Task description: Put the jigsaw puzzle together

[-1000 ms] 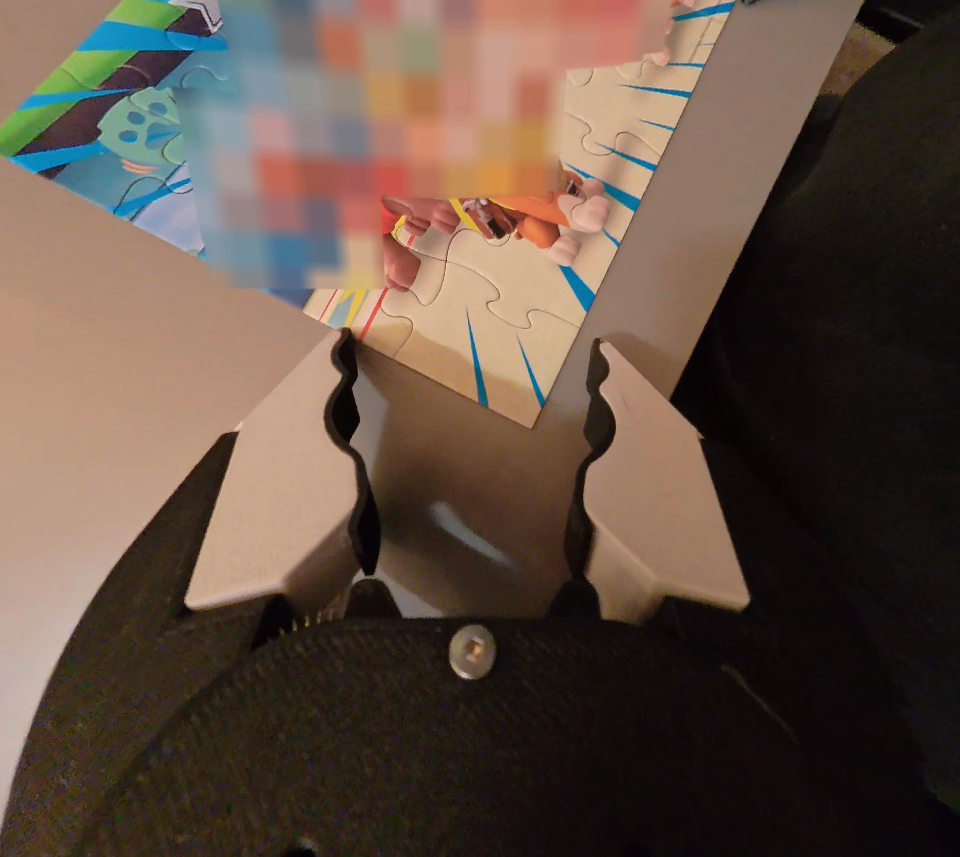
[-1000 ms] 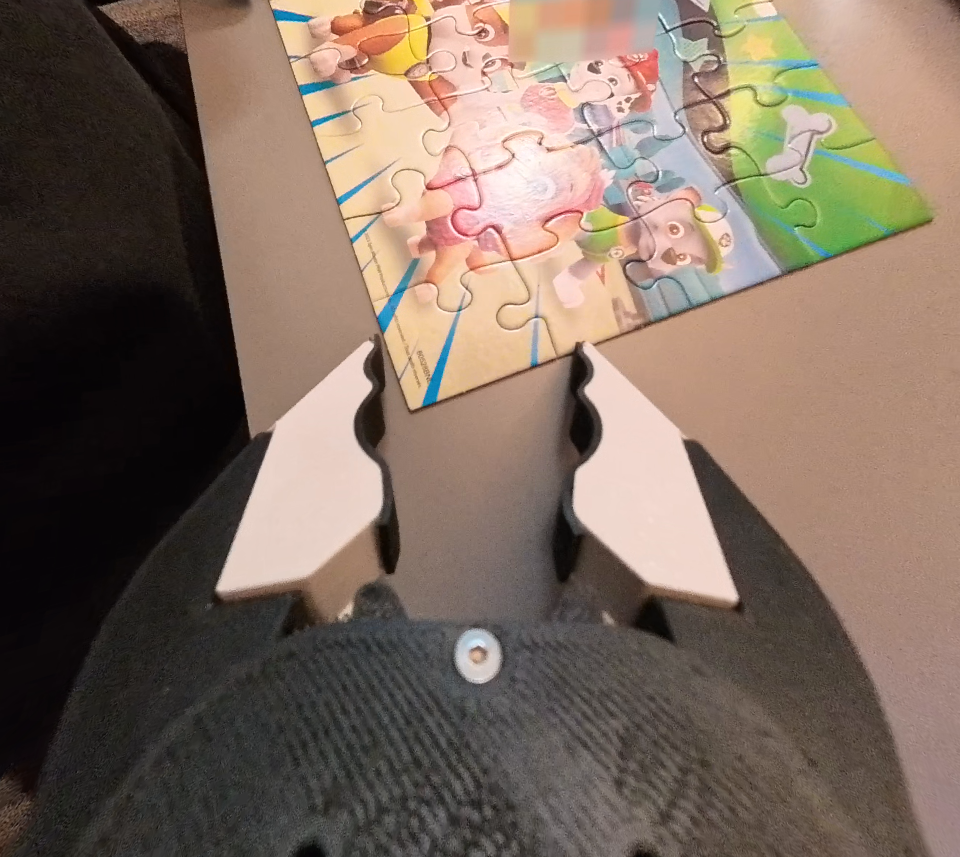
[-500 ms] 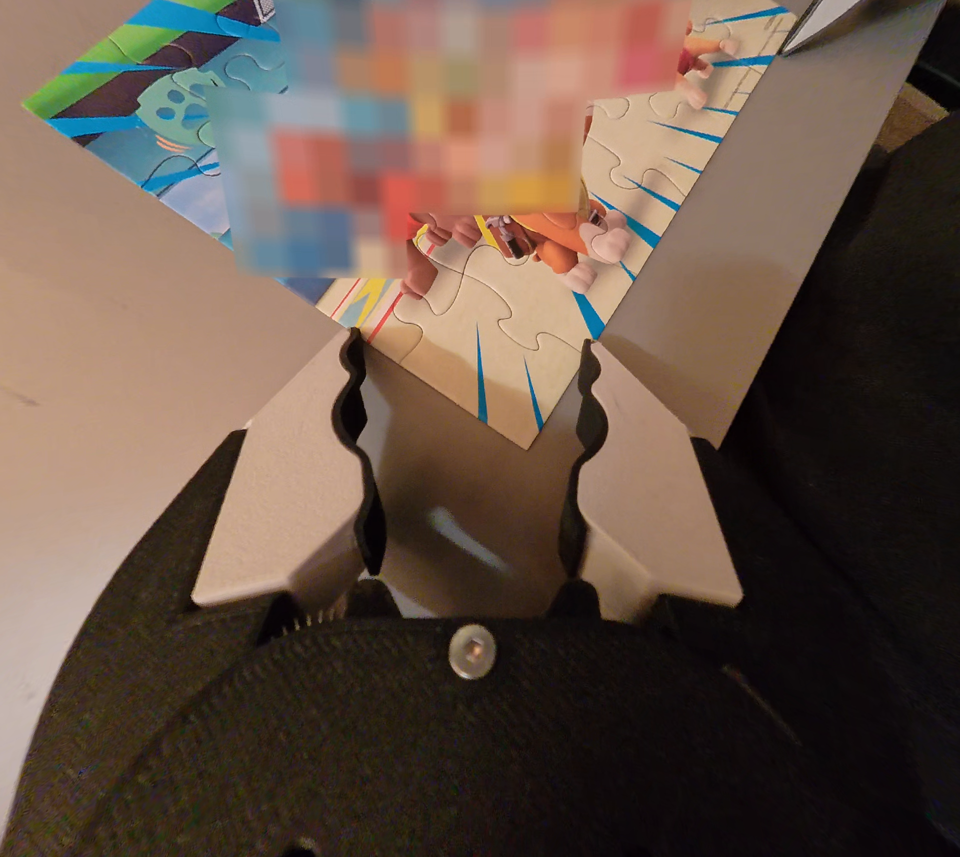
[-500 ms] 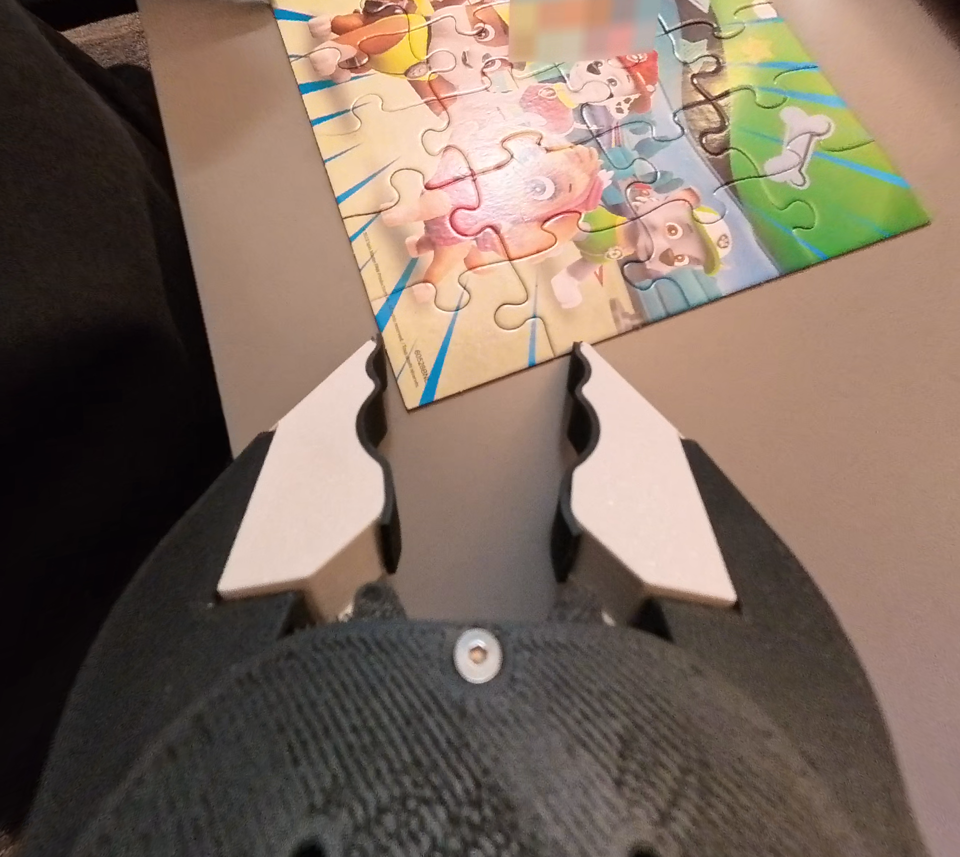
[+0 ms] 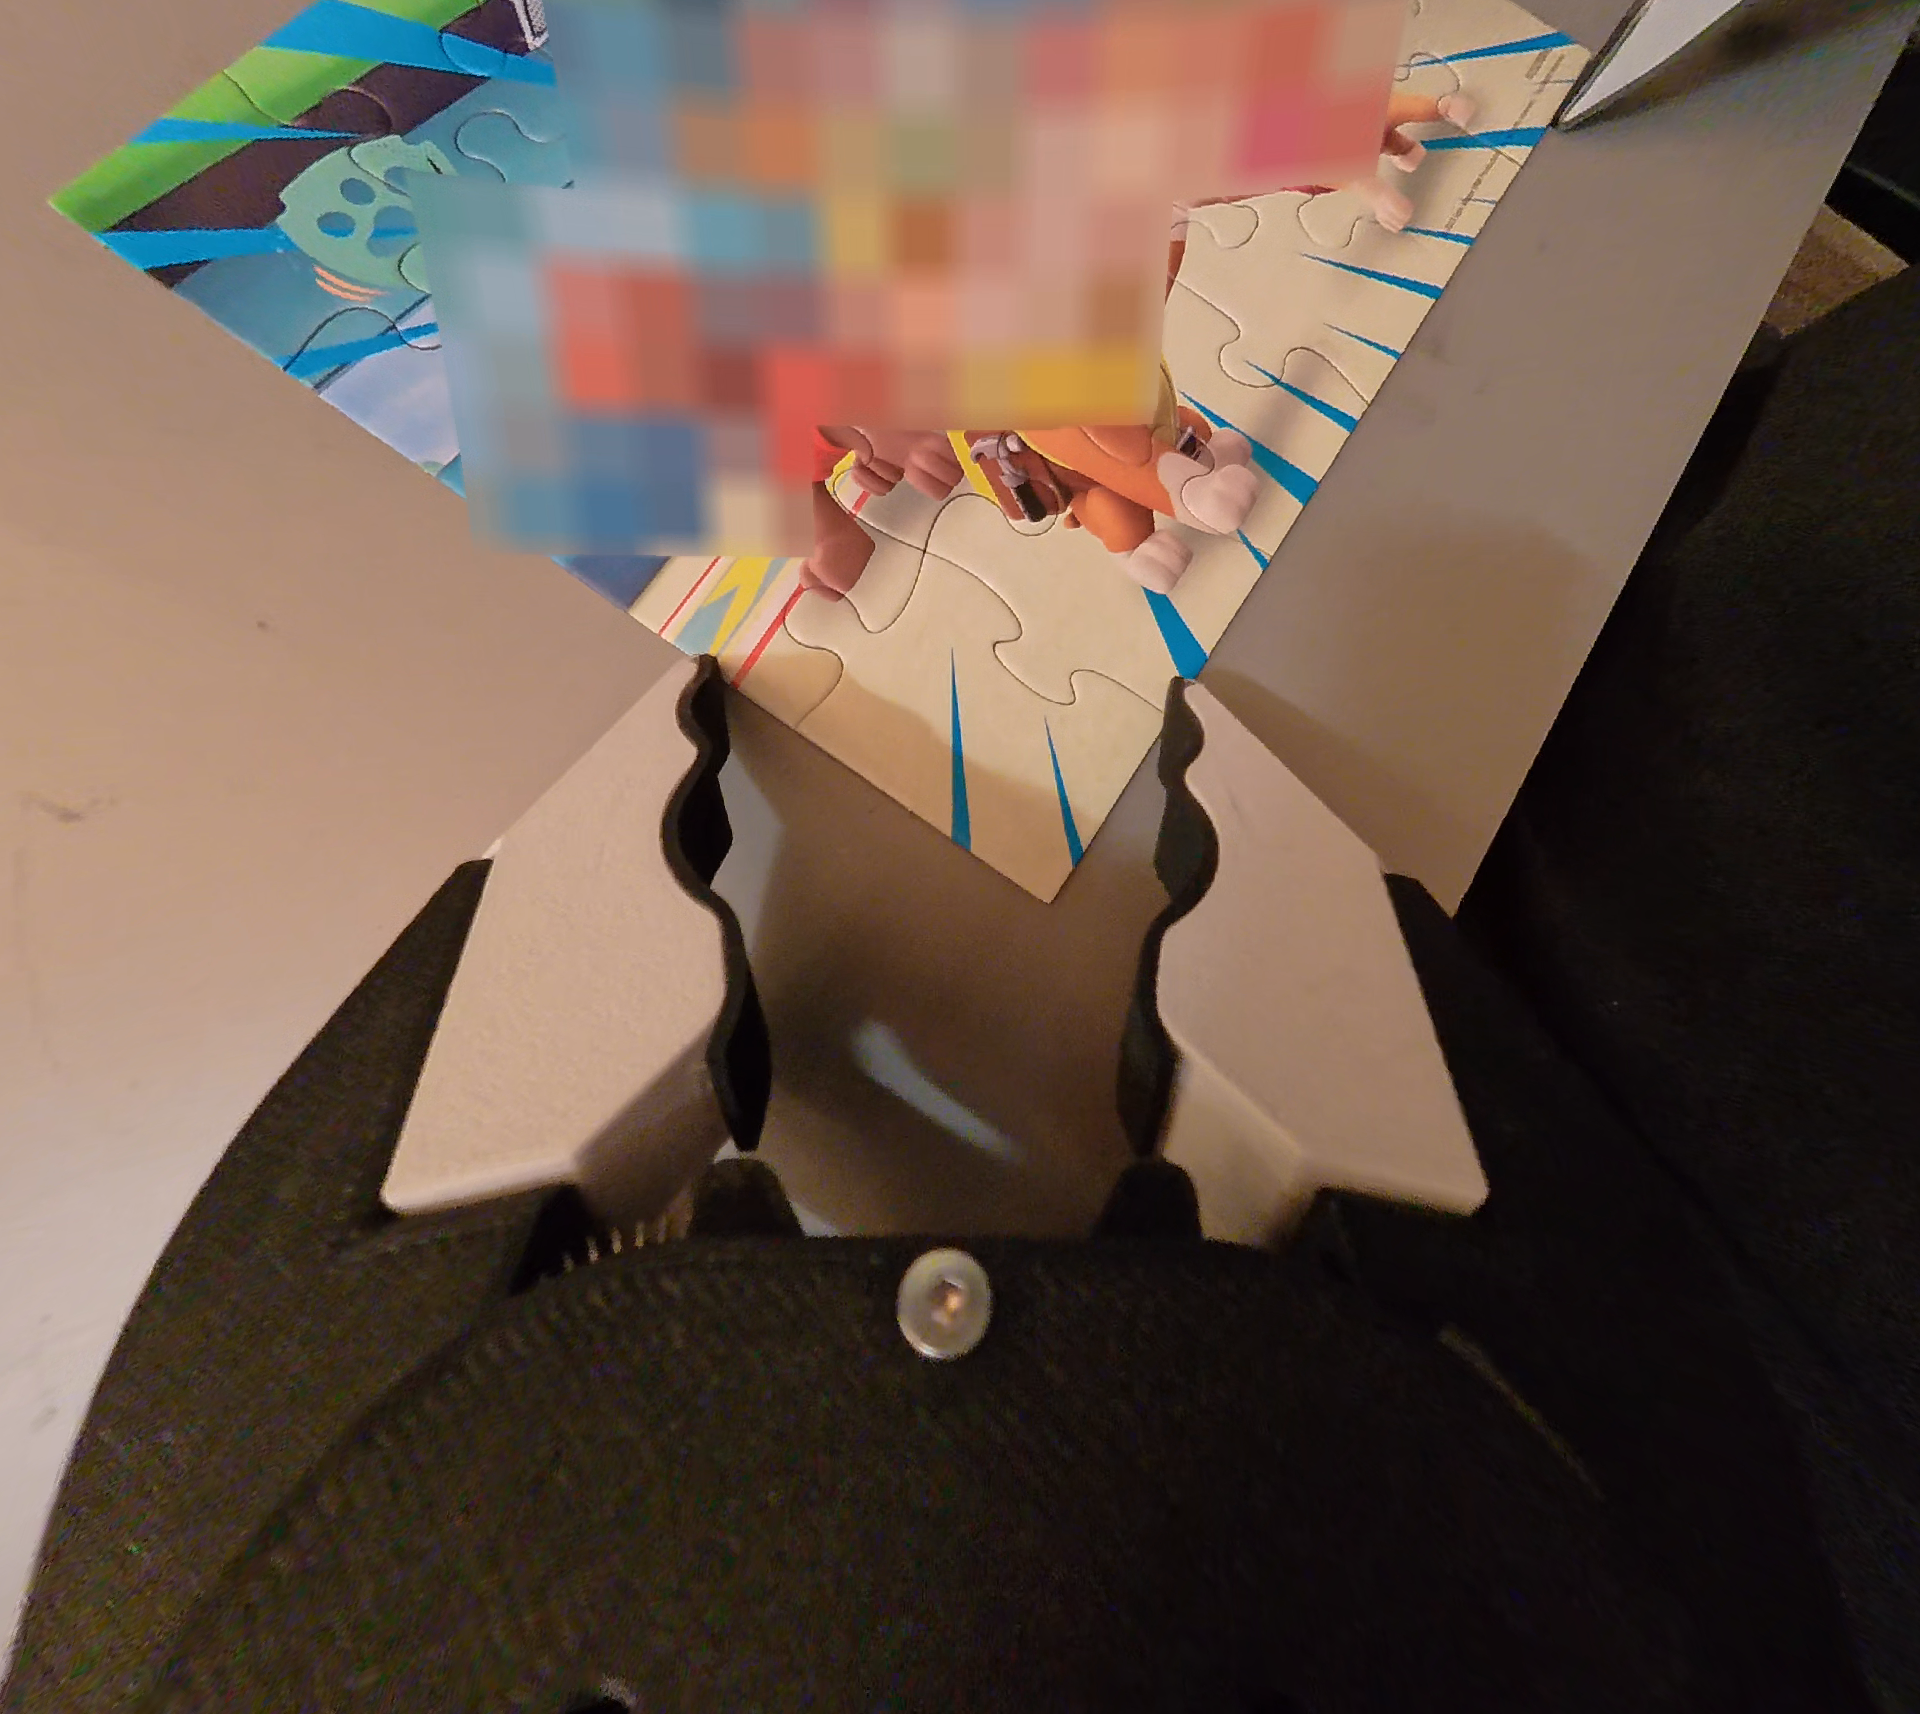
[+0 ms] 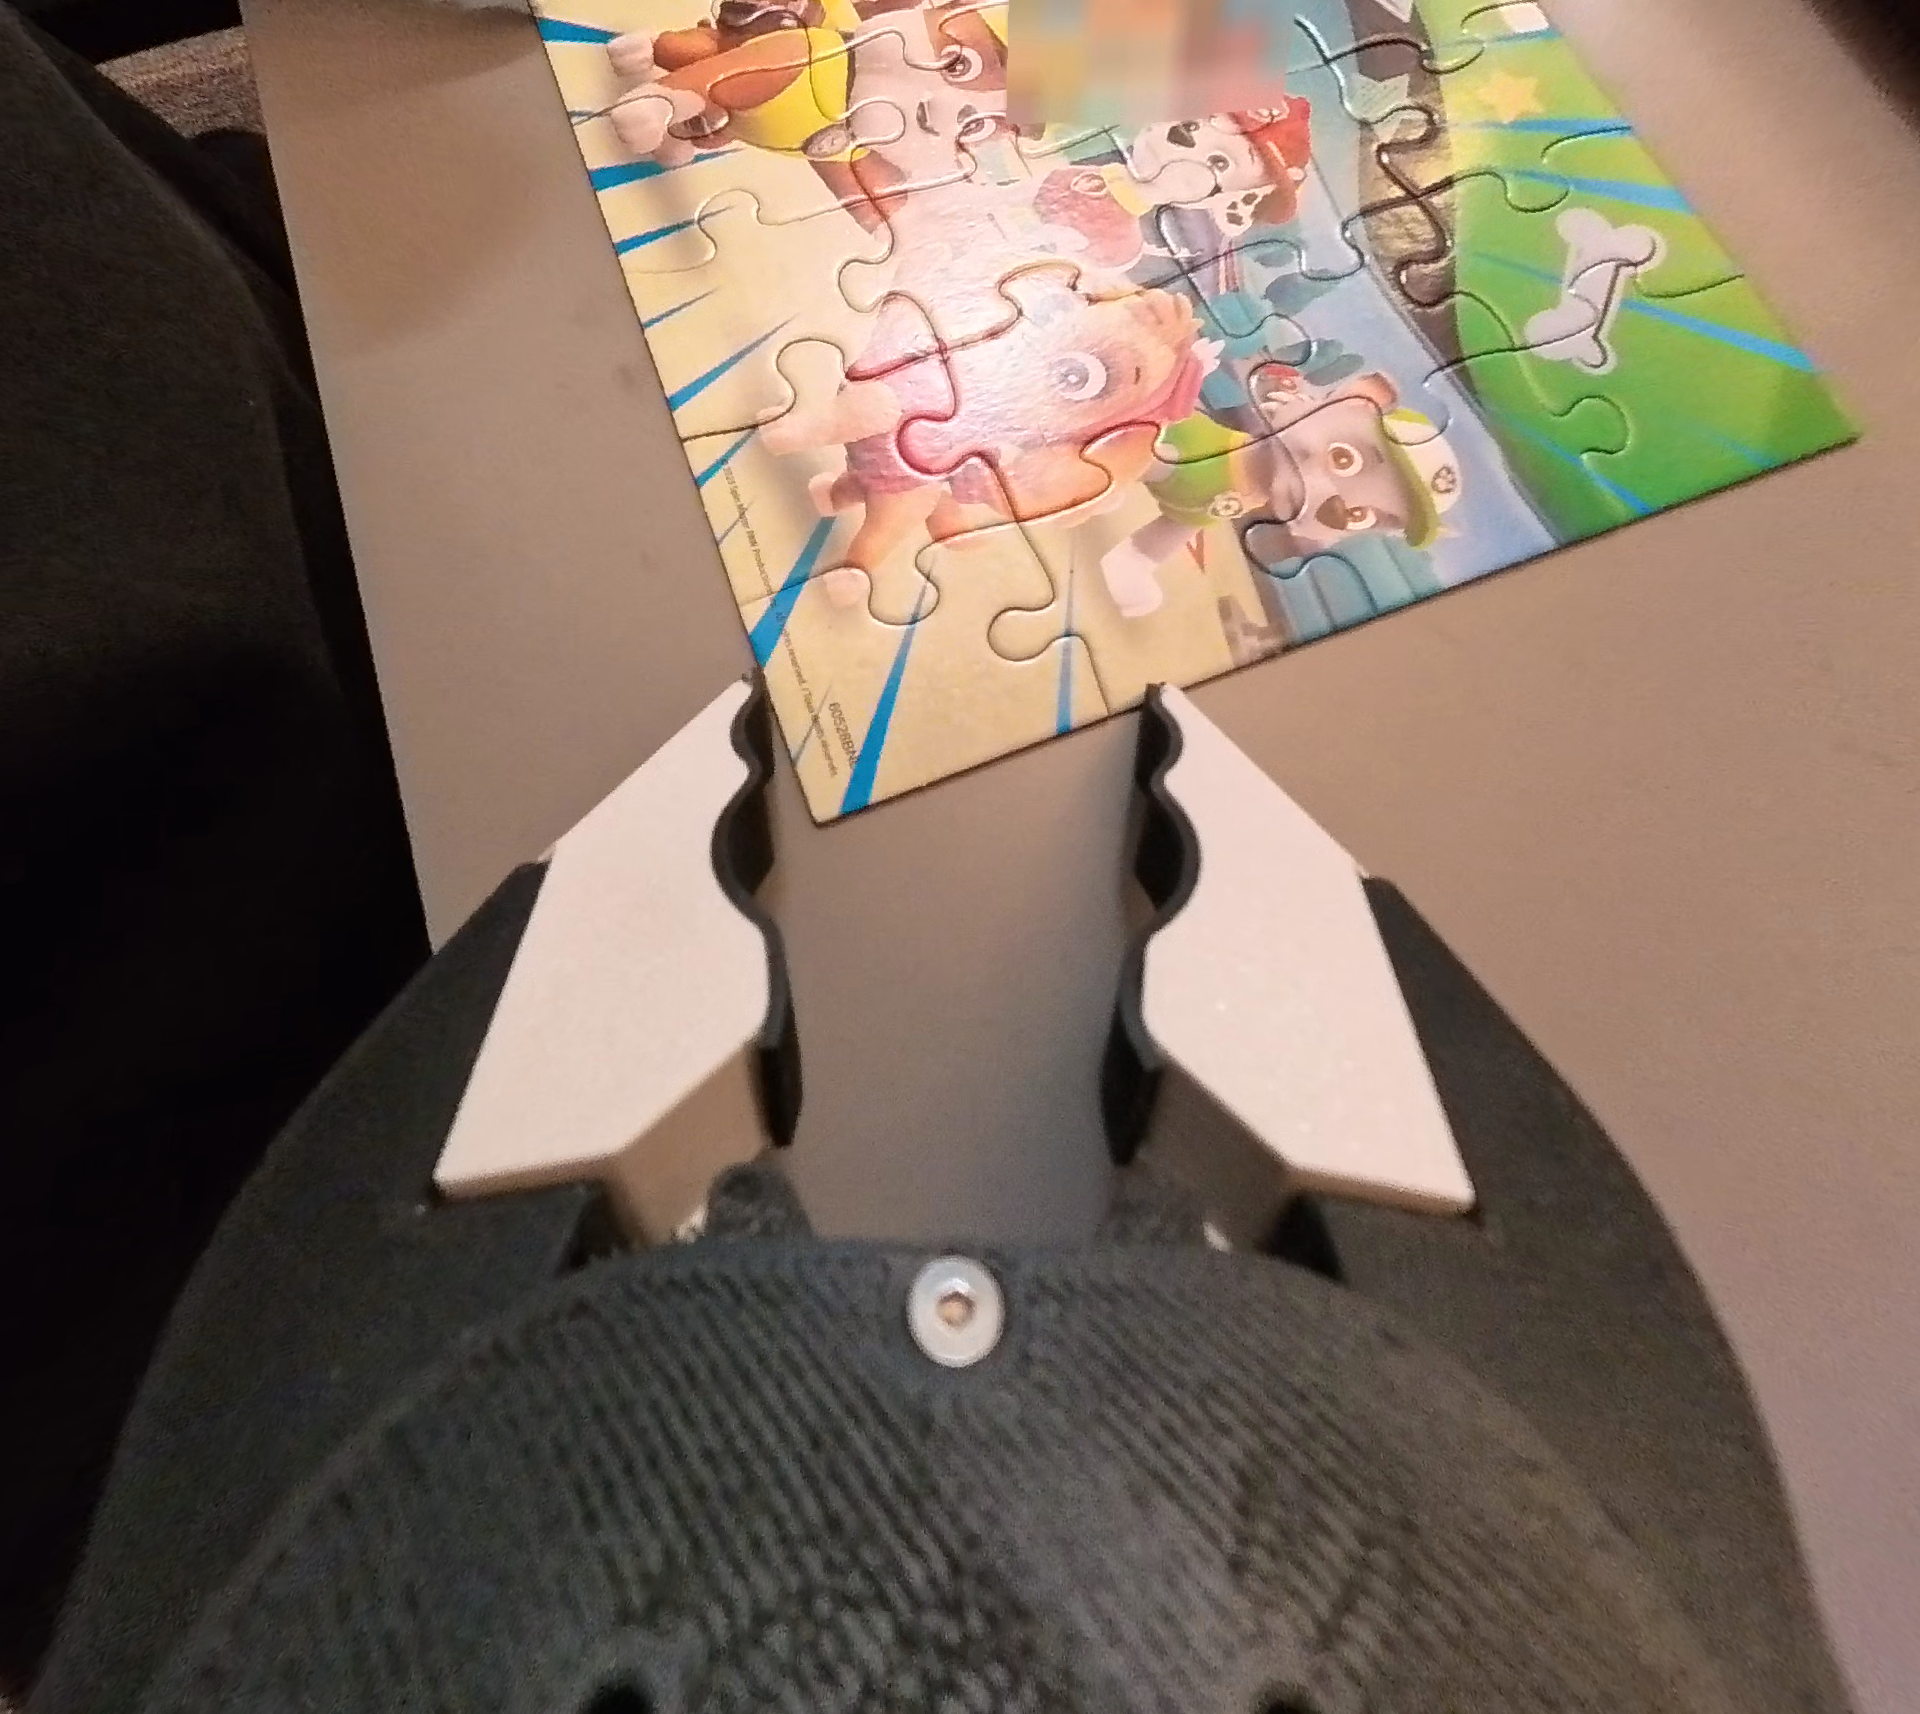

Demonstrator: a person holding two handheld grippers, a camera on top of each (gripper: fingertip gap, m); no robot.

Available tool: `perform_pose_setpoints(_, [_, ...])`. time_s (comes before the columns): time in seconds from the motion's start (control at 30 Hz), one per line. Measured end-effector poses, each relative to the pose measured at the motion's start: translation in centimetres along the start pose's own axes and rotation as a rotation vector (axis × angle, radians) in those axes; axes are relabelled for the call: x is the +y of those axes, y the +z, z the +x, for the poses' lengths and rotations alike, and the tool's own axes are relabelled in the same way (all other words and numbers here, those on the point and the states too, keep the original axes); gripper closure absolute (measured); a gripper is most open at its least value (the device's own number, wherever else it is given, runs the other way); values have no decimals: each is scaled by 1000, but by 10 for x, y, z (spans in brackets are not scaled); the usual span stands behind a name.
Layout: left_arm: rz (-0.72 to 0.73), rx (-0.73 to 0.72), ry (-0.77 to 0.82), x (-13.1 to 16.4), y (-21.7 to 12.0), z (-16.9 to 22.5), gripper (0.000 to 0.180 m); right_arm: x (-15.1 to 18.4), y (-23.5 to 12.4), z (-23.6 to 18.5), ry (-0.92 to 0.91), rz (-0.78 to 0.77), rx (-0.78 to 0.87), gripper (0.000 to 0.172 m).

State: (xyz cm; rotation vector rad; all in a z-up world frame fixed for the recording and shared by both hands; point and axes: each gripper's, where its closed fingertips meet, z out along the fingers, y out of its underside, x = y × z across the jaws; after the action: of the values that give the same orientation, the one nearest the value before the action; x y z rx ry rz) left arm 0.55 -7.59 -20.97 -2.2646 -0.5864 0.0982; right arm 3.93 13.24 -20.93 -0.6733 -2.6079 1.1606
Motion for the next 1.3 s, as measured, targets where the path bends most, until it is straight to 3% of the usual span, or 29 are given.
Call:
perform_pose_setpoints(0.47, [6,28,-13,-1,-1,3,95,1,-1,2,4,1,7,101])
perform_pose_setpoints(0.7, [78,39,-2,-27,-19,-4,92,-28,-10,13,-58,28,64,84])
perform_pose_setpoints(0.8, [69,22,76,-49,-15,-5,81,-46,-1,15,-120,-19,76,67])
perform_pose_setpoints(1.0, [-6,-8,285,-76,10,9,44,-69,20,15,-233,-91,122,56])
perform_pose_setpoints(1.3, [-76,-55,378,-76,29,19,21,-75,29,15,-243,-137,155,38])
